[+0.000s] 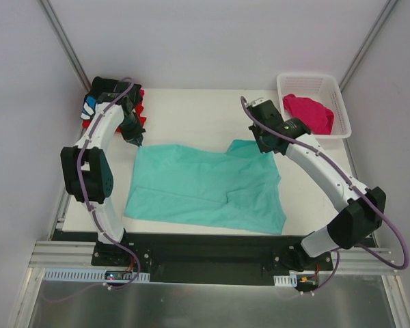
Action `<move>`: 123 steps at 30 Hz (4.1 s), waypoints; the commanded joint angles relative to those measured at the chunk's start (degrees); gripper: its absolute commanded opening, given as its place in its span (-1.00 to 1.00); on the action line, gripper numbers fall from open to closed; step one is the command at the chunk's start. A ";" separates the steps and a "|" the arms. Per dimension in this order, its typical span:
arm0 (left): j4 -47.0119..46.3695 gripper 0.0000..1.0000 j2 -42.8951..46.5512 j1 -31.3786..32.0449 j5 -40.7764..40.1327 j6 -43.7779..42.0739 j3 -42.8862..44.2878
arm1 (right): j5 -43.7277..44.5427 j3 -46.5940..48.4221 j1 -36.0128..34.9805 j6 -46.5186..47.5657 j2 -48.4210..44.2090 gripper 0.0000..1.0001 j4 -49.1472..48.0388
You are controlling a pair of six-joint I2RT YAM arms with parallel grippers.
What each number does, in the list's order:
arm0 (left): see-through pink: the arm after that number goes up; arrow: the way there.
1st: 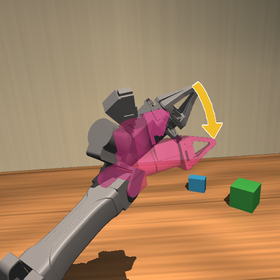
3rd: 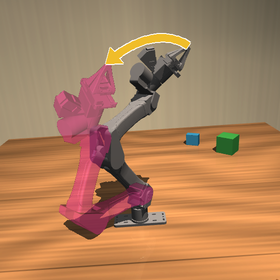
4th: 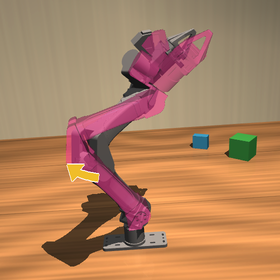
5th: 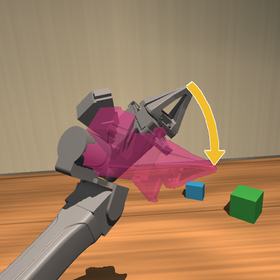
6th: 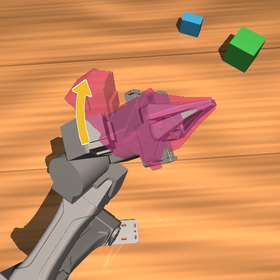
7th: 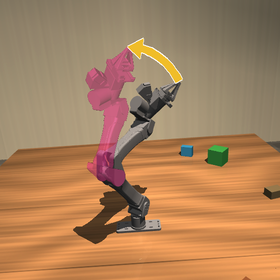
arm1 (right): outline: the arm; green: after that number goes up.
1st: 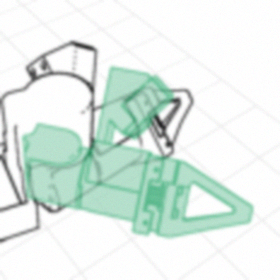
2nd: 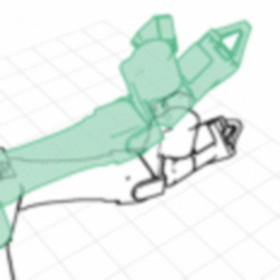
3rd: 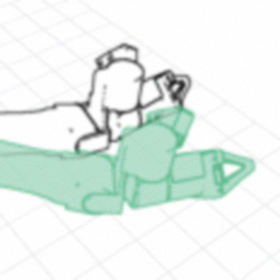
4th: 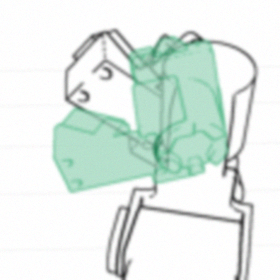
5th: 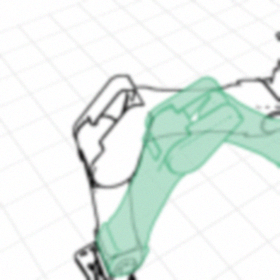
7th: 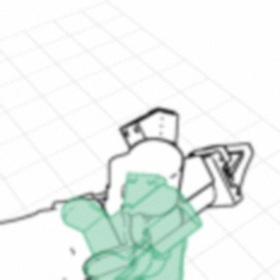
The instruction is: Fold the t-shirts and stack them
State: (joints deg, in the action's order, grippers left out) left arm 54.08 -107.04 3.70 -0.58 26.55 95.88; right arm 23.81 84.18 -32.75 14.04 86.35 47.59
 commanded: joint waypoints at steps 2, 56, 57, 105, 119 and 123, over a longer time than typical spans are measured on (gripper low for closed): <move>1.29 -1.00 6.58 -0.10 -2.06 -0.35 -0.95 | 0.36 -0.69 0.23 -0.77 -5.57 -0.99 -0.75; -1.53 -1.00 16.34 0.34 -3.38 -0.97 -14.05 | -10.63 -16.23 -4.51 -6.92 -21.57 -0.99 12.35; -1.70 -1.00 16.43 0.34 -3.29 -0.97 -14.31 | -10.37 -16.59 -4.43 -7.10 -21.66 -0.99 12.43; -3.37 -1.00 8.61 -3.35 -5.75 -1.93 -14.40 | -19.68 -26.26 -9.26 -11.76 -15.60 -0.98 12.70; -3.72 -1.00 9.84 -3.35 -4.96 -2.29 -15.63 | -18.01 -27.40 -17.43 -17.90 -13.92 -0.99 14.46; -3.81 -1.00 10.01 -3.35 -4.61 -2.29 -16.07 | -18.10 -28.81 -20.06 -20.37 -14.19 -0.99 14.19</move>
State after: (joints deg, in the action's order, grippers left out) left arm 49.93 -98.37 0.99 -5.04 25.85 79.94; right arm 5.17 56.75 -50.63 -2.02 72.29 59.88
